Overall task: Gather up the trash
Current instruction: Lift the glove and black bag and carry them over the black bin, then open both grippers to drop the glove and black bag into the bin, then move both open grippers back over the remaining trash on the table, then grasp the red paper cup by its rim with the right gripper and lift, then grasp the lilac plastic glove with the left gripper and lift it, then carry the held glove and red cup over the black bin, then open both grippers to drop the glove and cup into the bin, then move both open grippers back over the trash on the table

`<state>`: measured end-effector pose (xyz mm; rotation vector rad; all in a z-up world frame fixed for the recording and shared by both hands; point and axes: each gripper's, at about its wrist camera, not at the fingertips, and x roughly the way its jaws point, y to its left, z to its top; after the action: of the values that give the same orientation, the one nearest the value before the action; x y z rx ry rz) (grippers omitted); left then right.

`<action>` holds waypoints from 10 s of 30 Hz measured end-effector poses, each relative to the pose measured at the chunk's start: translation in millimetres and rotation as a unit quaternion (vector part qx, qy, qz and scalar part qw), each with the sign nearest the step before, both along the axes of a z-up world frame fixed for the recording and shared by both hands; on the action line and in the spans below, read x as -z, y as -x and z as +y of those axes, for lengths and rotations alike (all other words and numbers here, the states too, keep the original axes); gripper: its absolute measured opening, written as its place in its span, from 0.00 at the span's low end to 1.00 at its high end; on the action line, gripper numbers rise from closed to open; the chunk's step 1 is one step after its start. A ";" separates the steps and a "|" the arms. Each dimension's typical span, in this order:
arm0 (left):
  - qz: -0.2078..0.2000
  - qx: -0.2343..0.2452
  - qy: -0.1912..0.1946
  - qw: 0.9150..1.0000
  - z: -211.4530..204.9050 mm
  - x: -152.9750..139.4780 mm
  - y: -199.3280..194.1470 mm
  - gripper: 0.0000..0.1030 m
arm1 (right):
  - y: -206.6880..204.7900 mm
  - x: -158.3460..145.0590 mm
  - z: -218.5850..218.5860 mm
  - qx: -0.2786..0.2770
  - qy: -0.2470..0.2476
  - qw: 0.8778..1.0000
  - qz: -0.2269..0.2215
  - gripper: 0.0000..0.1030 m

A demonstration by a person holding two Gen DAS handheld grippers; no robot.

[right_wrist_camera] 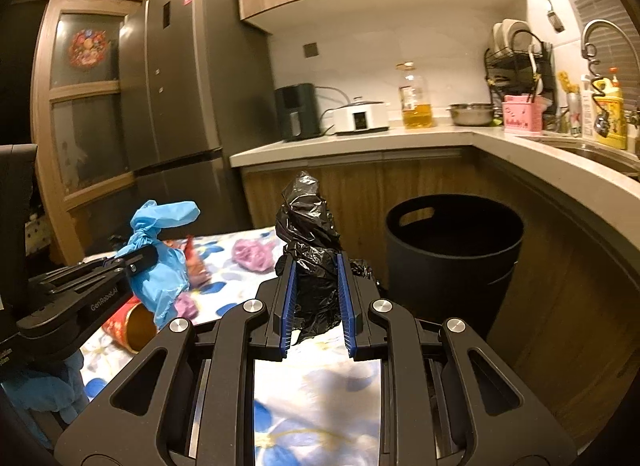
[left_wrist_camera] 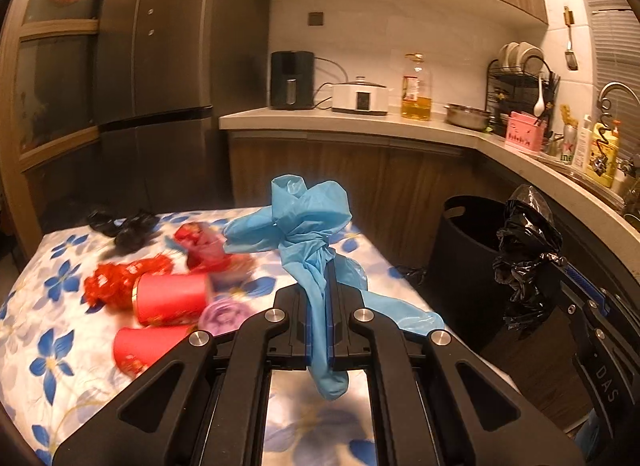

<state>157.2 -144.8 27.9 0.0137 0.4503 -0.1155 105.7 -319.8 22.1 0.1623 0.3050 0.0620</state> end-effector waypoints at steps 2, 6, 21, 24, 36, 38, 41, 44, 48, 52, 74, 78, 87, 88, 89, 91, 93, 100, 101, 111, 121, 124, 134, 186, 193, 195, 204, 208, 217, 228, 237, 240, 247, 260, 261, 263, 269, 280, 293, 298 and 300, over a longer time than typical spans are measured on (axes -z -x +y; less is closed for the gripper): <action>-0.002 0.008 -0.001 1.000 -9.2 -2.5 -3.9 0.04 | -1.7 -2.3 -9.1 0.010 -0.001 1.000 -0.005 0.19; -0.009 0.029 -0.002 1.000 -31.6 -8.9 -12.7 0.04 | -6.2 -7.4 -25.3 0.030 0.000 0.999 -0.013 0.19; -0.031 0.111 0.014 0.993 -120.8 -23.4 -59.7 0.04 | -44.8 -21.7 -99.9 0.114 -0.005 0.993 -0.033 0.19; -0.037 0.125 0.016 0.991 -136.9 -24.8 -71.5 0.04 | -55.5 -25.6 -112.4 0.121 -0.001 0.992 -0.037 0.19; -0.033 0.168 0.022 0.985 -188.6 -16.6 -118.8 0.05 | -100.2 -24.7 -150.9 0.125 0.005 0.992 -0.024 0.19; -0.032 0.171 0.023 0.985 -193.0 -13.2 -125.3 0.05 | -105.8 -22.8 -155.5 0.127 0.005 0.992 -0.023 0.19; -0.025 0.172 0.022 0.984 -199.0 -6.9 -133.9 0.06 | -112.3 -20.9 -158.1 0.128 0.000 0.992 -0.019 0.19; -0.018 0.172 0.023 0.985 -201.2 -2.2 -141.1 0.14 | -120.6 -18.9 -159.7 0.124 0.000 0.992 -0.016 0.20; -0.016 0.173 0.030 0.984 -201.2 1.8 -147.8 0.38 | -130.1 -13.5 -163.3 0.123 -0.001 0.992 -0.010 0.20; -0.016 0.156 0.028 0.987 -195.2 4.7 -152.1 0.55 | -135.9 -9.0 -167.0 0.125 -0.004 0.992 0.001 0.24; -0.024 0.035 0.022 0.999 -117.4 0.6 -100.7 0.94 | -108.9 -5.3 -146.1 0.130 -0.003 0.991 0.014 0.60; -0.022 0.026 0.014 0.999 -105.9 1.7 -86.1 0.94 | -95.6 -5.4 -133.1 0.129 -0.001 0.992 0.015 0.63; -0.034 0.001 0.000 0.999 -78.0 4.2 -51.4 0.94 | -62.7 -5.2 -109.2 0.126 0.002 0.992 0.012 0.64; -0.035 -0.002 0.000 0.999 -76.0 4.0 -48.8 0.94 | -59.2 -5.5 -106.2 0.125 0.002 0.992 0.011 0.64; -0.037 -0.005 -0.001 0.999 -72.7 4.4 -44.9 0.94 | -57.5 -5.8 -104.8 0.124 0.001 0.992 0.012 0.64; -0.040 -0.012 -0.001 0.999 -65.3 5.4 -37.1 0.94 | -51.4 -5.3 -97.3 0.118 0.000 0.993 0.013 0.64; -0.042 -0.020 0.000 0.999 -55.3 7.2 -28.7 0.94 | -46.3 -4.6 -89.3 0.113 0.004 0.994 0.013 0.64; -0.043 -0.060 -0.002 0.997 -17.2 15.4 -5.2 0.94 | -30.9 -3.3 -55.8 0.082 0.008 0.997 0.013 0.64; -0.042 -0.068 -0.003 0.997 -9.8 17.2 -1.6 0.94 | -29.3 -2.8 -50.5 0.077 0.009 0.997 0.014 0.64; -0.035 -0.127 -0.002 0.991 59.4 31.2 30.9 0.94 | -14.7 8.6 18.4 0.009 0.015 1.000 0.021 0.64; -0.036 -0.196 -0.001 0.980 129.6 38.2 62.3 0.94 | -11.0 42.0 108.7 -0.114 0.007 0.992 0.057 0.64; -0.040 -0.216 0.004 0.975 147.9 39.0 70.6 0.94 | -13.4 53.5 143.1 -0.166 0.005 0.984 0.067 0.64; -0.036 -0.255 0.006 0.966 185.7 41.9 81.8 0.94 | -38.7 76.4 205.4 -0.255 -0.019 0.961 0.108 0.45; 0.098 -0.112 -0.048 0.988 64.2 105.0 -60.5 0.54 | 4.1 25.6 50.1 -0.137 -0.057 0.989 0.000 0.03; 0.124 -0.099 -0.033 0.987 69.7 111.5 -61.1 0.10 | 9.1 22.2 51.4 -0.132 -0.054 0.990 -0.003 0.03; 0.122 -0.094 -0.026 0.988 71.2 110.3 -57.6 0.07 | 10.0 21.3 51.8 -0.132 -0.053 0.990 -0.004 0.03; 0.093 -0.081 -0.011 0.992 69.5 91.9 -32.9 0.02 | 14.5 19.9 50.3 -0.133 -0.049 0.990 -0.005 0.03; 0.072 -0.076 -0.006 0.995 67.0 76.1 -22.0 0.02 | 15.2 18.6 46.1 -0.132 -0.051 0.990 -0.006 0.03; 0.035 -0.056 -0.007 0.998 47.6 44.0 -16.4 0.02 | 12.5 13.6 34.9 -0.124 -0.056 0.991 -0.011 0.03; 0.003 -0.011 -0.013 1.000 -0.8 15.5 -26.4 0.02 | 1.8 1.7 -1.6 -0.085 -0.054 0.995 -0.028 0.03; -0.031 0.049 -0.012 0.998 -63.1 -12.7 -44.3 0.02 | -12.1 -10.0 -47.9 -0.028 -0.050 0.997 -0.045 0.03; -0.037 0.071 -0.006 0.997 -86.3 -20.2 -56.3 0.02 | -22.9 -14.0 -66.3 -0.006 -0.048 0.998 -0.046 0.03; -0.050 0.122 0.001 0.991 -141.6 -25.7 -83.0 0.02 | -50.5 -18.9 -109.2 0.028 -0.052 0.997 -0.043 0.03; -0.028 0.151 -0.002 0.988 -193.7 1.3 -128.9 0.02 | -94.8 -7.2 -155.8 0.057 -0.054 0.997 -0.019 0.03; -0.027 0.151 -0.002 0.988 -195.1 2.4 -130.3 0.02 | -97.3 -5.8 -157.1 0.057 -0.054 0.997 -0.018 0.03; -0.025 0.153 -0.006 0.988 -198.5 5.8 -133.1 0.02 | -102.1 -3.5 -159.1 0.056 -0.054 0.997 -0.015 0.03; -0.014 0.163 -0.007 0.986 -205.2 14.4 -142.4 0.02 | -118.1 2.1 -162.8 0.048 -0.054 0.997 -0.003 0.03; 0.001 0.170 -0.015 0.985 -202.5 27.8 -152.2 0.33 | -134.9 15.2 -170.4 0.052 -0.058 0.997 0.026 0.21; -0.001 0.120 -0.013 0.993 -169.4 28.9 -131.5 0.85 | -104.8 14.9 -157.1 0.076 -0.042 0.996 0.022 0.63; -0.011 0.098 -0.026 0.995 -151.4 27.2 -109.0 0.94 | -85.2 10.2 -143.6 0.084 -0.030 0.996 0.017 0.73; -0.018 0.087 -0.033 0.996 -143.5 26.3 -99.2 0.94 | -77.4 8.5 -138.4 0.085 -0.028 0.996 0.013 0.75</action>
<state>256.4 -288.3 1.6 0.1190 0.4172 -0.2709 183.1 -458.2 13.6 0.2442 0.3143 -0.1008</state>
